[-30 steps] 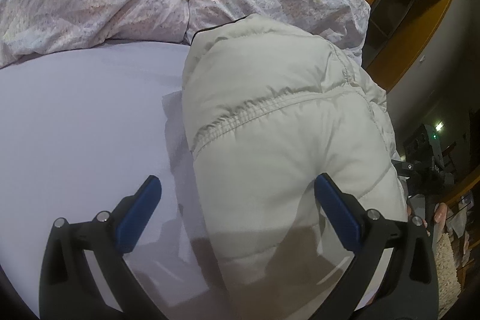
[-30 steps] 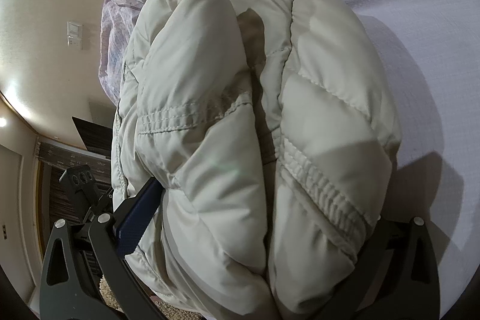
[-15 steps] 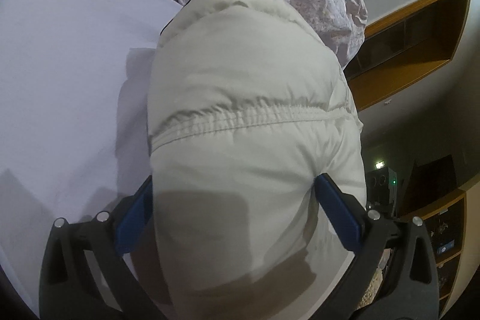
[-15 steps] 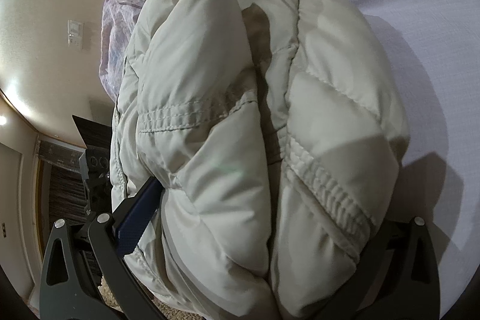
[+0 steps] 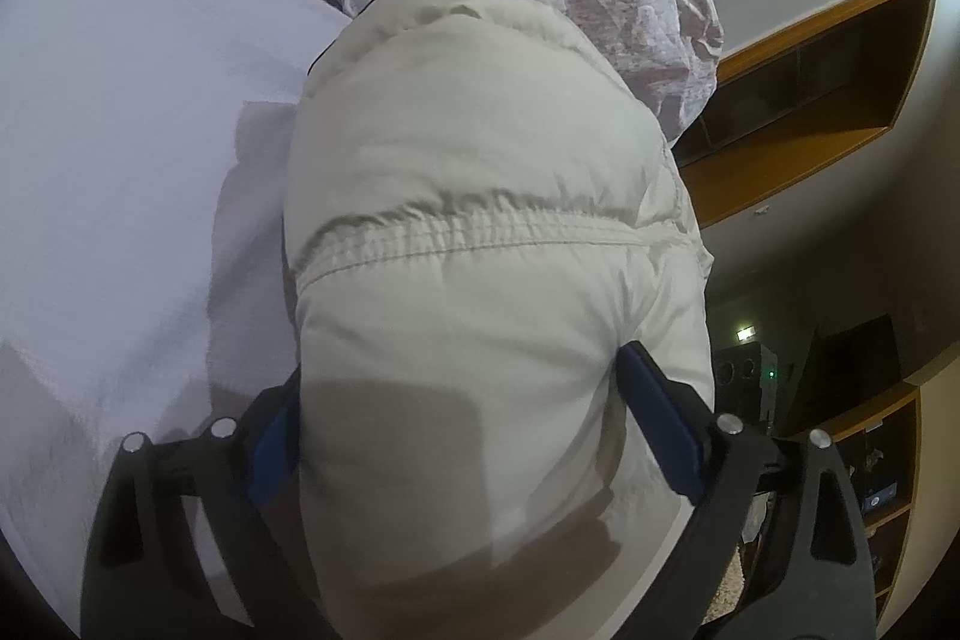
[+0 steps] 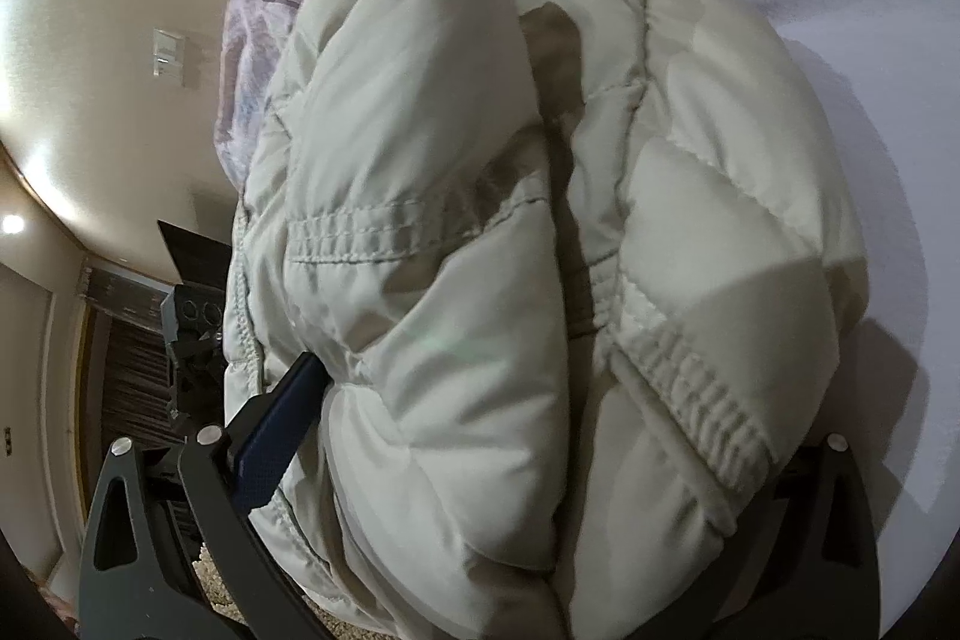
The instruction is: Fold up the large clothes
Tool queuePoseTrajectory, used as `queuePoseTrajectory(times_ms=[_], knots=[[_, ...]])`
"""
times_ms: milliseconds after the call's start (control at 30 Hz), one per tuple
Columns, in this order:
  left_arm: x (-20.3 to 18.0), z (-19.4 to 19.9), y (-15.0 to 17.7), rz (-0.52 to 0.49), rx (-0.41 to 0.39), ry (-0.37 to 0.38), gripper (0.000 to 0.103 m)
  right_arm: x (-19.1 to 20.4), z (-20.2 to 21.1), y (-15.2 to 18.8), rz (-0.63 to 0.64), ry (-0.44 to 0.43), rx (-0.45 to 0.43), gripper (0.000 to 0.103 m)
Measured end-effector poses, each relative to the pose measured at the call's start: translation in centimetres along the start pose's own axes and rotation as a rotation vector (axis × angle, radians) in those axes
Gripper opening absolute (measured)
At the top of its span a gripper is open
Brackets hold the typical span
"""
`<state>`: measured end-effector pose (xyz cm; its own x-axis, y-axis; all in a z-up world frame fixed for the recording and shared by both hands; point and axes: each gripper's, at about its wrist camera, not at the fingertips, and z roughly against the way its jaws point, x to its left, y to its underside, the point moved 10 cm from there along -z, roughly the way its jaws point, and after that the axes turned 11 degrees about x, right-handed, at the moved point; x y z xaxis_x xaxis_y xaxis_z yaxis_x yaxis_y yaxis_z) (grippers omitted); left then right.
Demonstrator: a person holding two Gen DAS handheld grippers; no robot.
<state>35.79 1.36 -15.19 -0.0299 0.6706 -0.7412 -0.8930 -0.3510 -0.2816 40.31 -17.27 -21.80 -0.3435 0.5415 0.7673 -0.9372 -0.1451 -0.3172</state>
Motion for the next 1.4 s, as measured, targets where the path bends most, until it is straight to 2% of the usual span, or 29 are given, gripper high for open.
queuePoseTrajectory(times_ms=[133, 333, 700, 833, 900, 967, 1033, 1200, 1267, 1400], knots=[[-0.6, 1.6, -0.3, -0.027, -0.031, -0.011, 0.082, 1.9, 0.5, -0.4, 0.076, -0.019, -0.045, 0.078], [0.2, 5.6, -1.8, -0.042, -0.116, -0.023, 0.078, 6.1, -1.5, -2.9, 0.150, -0.010, -0.028, 0.073], [5.5, 12.1, -4.5, -0.009, -0.259, -0.111, 0.078, 11.7, -8.2, -7.8, 0.257, 0.011, 0.030, 0.070], [8.4, 12.0, -5.1, 0.009, -0.249, -0.171, 0.078, 10.5, -10.1, -8.3, 0.243, 0.050, 0.047, 0.071], [9.4, 11.7, -5.2, 0.007, -0.246, -0.184, 0.078, 9.4, -10.5, -8.2, 0.209, 0.025, 0.044, 0.073], [9.3, 11.6, -5.5, -0.028, -0.249, -0.224, 0.078, 8.5, -10.4, -8.0, 0.172, 0.009, 0.041, 0.076], [9.1, 11.3, -5.7, -0.048, -0.251, -0.268, 0.080, 7.3, -9.9, -7.4, 0.131, 0.028, 0.036, 0.084], [9.1, 11.9, -5.6, -0.046, -0.263, -0.339, 0.087, 7.4, -7.5, -6.9, 0.118, 0.139, -0.016, 0.091], [9.0, 12.7, -5.3, -0.054, -0.278, -0.372, 0.087, 7.7, -5.6, -6.9, 0.130, 0.208, -0.075, 0.091], [8.0, 14.4, -5.1, -0.111, -0.339, -0.490, 0.087, 9.5, -0.4, -7.7, 0.168, 0.322, -0.288, 0.091]])
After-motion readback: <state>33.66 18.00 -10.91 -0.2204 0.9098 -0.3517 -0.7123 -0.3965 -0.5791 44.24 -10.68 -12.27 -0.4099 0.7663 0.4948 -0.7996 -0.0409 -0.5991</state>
